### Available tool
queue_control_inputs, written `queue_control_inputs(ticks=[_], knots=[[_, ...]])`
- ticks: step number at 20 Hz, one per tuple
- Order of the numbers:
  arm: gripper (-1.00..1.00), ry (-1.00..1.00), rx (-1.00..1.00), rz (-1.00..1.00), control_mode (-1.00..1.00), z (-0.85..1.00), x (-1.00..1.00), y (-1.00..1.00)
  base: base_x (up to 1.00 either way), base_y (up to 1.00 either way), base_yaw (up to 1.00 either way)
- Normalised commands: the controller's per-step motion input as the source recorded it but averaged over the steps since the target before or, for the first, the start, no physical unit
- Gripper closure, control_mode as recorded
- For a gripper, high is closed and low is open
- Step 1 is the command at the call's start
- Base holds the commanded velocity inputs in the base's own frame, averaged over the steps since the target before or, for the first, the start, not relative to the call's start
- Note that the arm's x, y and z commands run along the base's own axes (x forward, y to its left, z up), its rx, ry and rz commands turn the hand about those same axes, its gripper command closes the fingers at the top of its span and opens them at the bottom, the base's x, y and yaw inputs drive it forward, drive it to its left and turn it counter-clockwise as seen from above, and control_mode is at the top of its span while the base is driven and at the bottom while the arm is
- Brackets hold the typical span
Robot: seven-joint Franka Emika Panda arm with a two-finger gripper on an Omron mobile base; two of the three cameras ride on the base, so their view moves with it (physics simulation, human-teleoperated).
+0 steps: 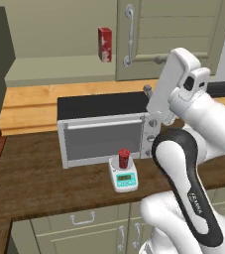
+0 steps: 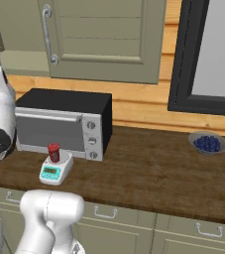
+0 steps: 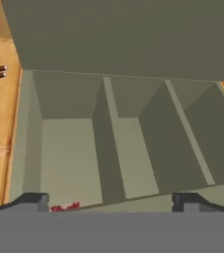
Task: Pick the yogurt and place it on the digital scale for weighing, and close the cabinet.
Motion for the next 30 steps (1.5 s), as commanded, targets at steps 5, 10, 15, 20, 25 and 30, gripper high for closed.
queue_control_inputs(ticks=[5,10,15,20,25,30], knots=[[-1.0,0.0,0.04,0.0,-1.0,-0.44,-0.49,0.41,0.0,0.0,0.0],[-1.0,0.02,0.0,0.0,-1.0,-0.1,-0.37,0.31,0.0,0.0,0.0],[-1.0,0.03,0.0,0.0,-1.0,-0.34,-0.25,0.25,0.0,0.0,0.0],[-1.0,0.0,-0.01,0.0,-1.0,-0.13,-0.32,0.08,0.0,0.0,0.0],[-1.0,0.0,0.0,0.0,-1.0,-0.18,-0.5,0.26,0.0,0.0,0.0],[-1.0,0.02,0.0,0.0,-1.0,-0.32,-0.24,0.26,0.0,0.0,0.0]])
